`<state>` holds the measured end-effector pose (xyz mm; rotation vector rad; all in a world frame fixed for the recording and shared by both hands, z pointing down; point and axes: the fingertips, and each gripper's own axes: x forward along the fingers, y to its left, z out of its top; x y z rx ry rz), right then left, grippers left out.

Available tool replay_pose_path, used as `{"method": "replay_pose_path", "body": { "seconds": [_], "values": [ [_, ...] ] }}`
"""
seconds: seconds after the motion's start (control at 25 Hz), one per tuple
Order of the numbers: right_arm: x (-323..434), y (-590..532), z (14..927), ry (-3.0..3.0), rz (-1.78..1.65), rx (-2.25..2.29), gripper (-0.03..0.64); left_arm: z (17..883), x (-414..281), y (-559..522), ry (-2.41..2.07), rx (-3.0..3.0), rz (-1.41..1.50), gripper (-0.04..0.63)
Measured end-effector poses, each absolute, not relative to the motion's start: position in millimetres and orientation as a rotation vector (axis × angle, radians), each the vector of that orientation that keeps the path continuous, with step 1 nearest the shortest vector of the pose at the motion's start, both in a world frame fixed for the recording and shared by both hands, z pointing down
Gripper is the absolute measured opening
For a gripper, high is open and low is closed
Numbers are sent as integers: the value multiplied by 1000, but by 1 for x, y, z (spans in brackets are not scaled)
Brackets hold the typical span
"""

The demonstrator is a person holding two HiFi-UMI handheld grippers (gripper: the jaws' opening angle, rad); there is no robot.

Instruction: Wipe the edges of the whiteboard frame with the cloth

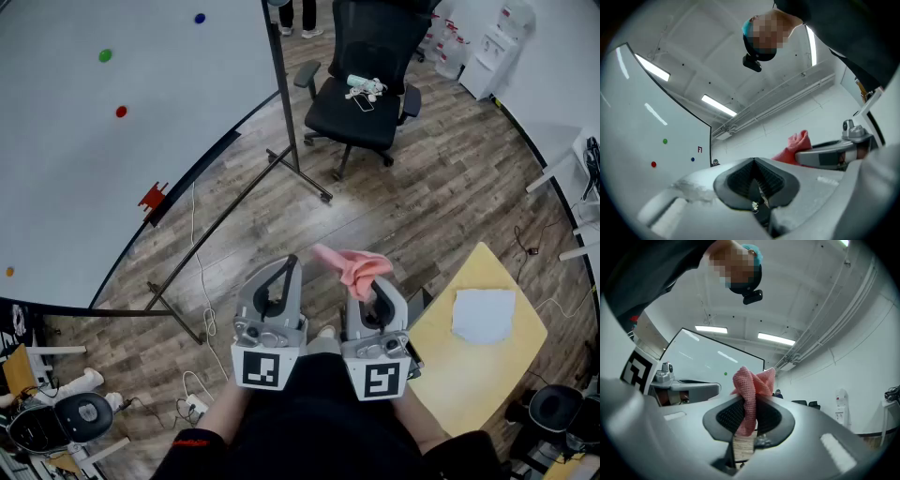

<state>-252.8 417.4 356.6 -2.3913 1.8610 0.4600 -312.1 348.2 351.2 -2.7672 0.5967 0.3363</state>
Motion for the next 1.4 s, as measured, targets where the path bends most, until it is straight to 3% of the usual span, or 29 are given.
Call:
{"method": "replay_pose_path", "body": {
  "seconds": [0.92, 1.4],
  "values": [
    [-250, 419, 360, 1851, 445, -2394, 51, 357, -307, 355, 572, -2771, 308, -3],
    [-190, 355, 362, 1792, 470, -2487, 52, 358, -241, 282, 487, -2791, 346, -3]
  ]
}}
